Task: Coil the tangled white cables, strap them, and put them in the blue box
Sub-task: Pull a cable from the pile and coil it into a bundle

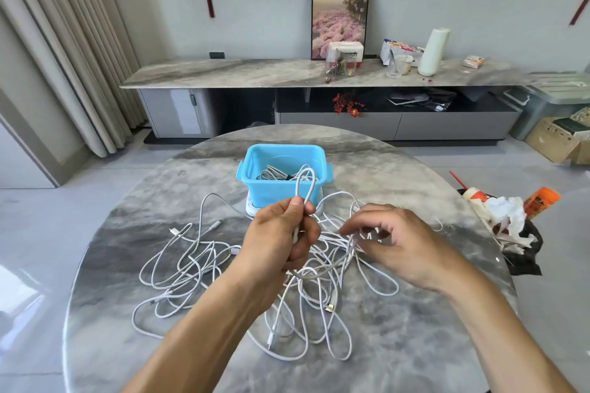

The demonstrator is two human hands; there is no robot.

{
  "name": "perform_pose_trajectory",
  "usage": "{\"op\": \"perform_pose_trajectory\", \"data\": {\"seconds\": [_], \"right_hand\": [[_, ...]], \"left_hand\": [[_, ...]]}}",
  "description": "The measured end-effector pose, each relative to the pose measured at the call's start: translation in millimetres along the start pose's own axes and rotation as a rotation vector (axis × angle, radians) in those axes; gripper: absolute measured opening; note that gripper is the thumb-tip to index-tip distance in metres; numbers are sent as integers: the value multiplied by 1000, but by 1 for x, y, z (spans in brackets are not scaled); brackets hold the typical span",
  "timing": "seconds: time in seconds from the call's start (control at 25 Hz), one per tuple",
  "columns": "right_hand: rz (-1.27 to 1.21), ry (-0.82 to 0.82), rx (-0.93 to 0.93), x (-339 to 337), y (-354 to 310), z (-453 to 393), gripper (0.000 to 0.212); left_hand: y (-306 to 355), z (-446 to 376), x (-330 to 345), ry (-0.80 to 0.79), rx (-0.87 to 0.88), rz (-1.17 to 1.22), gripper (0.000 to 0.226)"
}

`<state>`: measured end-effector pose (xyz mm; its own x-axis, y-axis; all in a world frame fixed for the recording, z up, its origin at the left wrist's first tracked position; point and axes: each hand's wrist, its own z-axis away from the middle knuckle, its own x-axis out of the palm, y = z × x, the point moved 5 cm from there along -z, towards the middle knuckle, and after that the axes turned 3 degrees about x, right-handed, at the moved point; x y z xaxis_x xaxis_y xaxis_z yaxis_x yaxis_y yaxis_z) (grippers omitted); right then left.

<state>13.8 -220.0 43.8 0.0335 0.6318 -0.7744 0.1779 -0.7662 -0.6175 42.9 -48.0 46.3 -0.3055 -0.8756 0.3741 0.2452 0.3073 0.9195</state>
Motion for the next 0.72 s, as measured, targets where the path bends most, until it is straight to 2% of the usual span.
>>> {"op": "perform_pose_trajectory", "data": {"seconds": [0.08, 0.16, 0.28, 0.4, 0.52, 0.6, 0.72], "right_hand": [[93, 12, 7, -5, 5, 0, 23], [-2, 53, 57, -8, 8, 2, 13], [-560, 48, 176, -13, -3, 5, 8], [-886, 32, 306, -14, -9, 10, 5], [-1071, 114, 391, -14, -6, 12, 19], [-1169, 172, 429, -13, -7, 12, 23], [-1265, 227, 472, -7, -9, 11, 18]], "left_hand": [[3, 1, -3, 36, 16, -33, 26], [5, 2, -8, 93, 75, -217, 27], [10, 4, -5, 105, 269, -630, 29], [6, 7, 9, -58, 374, -874, 29], [-3, 11, 19, -250, 405, -1050, 32], [-6, 12, 21, -321, 386, -1088, 33], [-10, 11, 21, -356, 316, -1010, 35]]}}
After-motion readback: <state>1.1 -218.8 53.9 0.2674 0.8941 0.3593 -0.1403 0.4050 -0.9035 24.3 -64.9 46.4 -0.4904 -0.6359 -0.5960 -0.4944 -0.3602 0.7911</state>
